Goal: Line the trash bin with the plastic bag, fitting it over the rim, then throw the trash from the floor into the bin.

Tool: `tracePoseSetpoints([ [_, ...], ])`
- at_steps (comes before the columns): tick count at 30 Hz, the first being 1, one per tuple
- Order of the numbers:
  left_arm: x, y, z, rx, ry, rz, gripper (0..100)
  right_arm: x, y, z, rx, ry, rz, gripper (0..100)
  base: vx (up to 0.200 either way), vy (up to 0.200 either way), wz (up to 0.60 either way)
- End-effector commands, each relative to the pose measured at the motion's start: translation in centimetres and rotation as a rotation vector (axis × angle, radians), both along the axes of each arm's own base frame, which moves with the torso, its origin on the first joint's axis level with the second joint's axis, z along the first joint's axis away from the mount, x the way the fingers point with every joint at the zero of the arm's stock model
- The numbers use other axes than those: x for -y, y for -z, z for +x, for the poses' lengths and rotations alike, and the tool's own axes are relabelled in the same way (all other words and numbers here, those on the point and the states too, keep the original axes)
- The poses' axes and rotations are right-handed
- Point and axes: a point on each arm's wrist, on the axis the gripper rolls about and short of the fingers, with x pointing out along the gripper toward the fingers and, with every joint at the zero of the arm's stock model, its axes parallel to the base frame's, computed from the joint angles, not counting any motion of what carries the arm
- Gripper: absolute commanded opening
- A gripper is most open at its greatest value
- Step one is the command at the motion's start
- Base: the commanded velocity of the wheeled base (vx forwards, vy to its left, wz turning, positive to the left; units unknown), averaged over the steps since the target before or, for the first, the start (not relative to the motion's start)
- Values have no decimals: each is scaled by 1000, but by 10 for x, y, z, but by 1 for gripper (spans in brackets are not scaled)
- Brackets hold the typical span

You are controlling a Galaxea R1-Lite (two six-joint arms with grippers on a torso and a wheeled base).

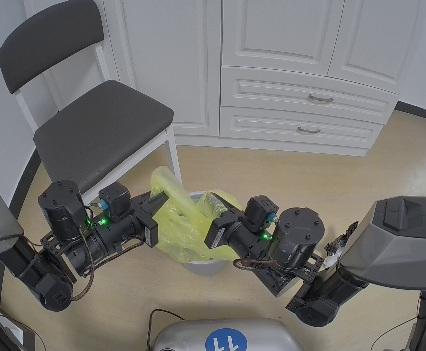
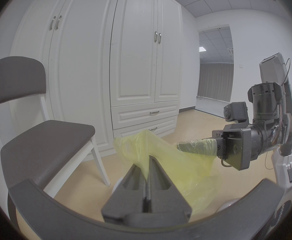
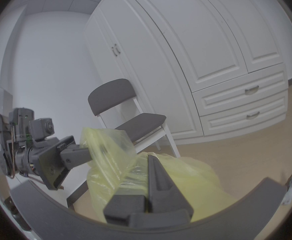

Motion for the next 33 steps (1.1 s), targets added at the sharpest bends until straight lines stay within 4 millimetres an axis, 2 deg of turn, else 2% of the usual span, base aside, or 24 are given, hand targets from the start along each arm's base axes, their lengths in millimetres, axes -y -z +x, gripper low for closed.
tracePoseSetpoints([
  [1,3,9,5,-27,-1,14,0,-10,7,0,-25,-26,56,0,0,0,0],
  [7,9,31,28,-60,-35,31,0,-15,13,11,-50,-21,105,0,0,0,0],
  [10,7,35,39,-59,-69,30,0,-18,18,18,-67,-21,144,0,0,0,0],
  [14,7,36,42,-59,-75,30,0,-20,28,27,-76,-8,149,0,0,0,0],
  [15,5,41,46,-71,-89,36,0,-19,39,39,-81,14,143,0,0,0,0],
  [18,4,47,53,-79,-121,41,0,-17,49,49,-88,33,136,0,0,0,0],
  [27,7,57,62,-94,-156,50,0,-20,71,59,-116,45,132,0,0,0,0],
  [33,15,83,83,-112,-170,48,0,-14,76,72,-109,77,137,0,0,0,0],
])
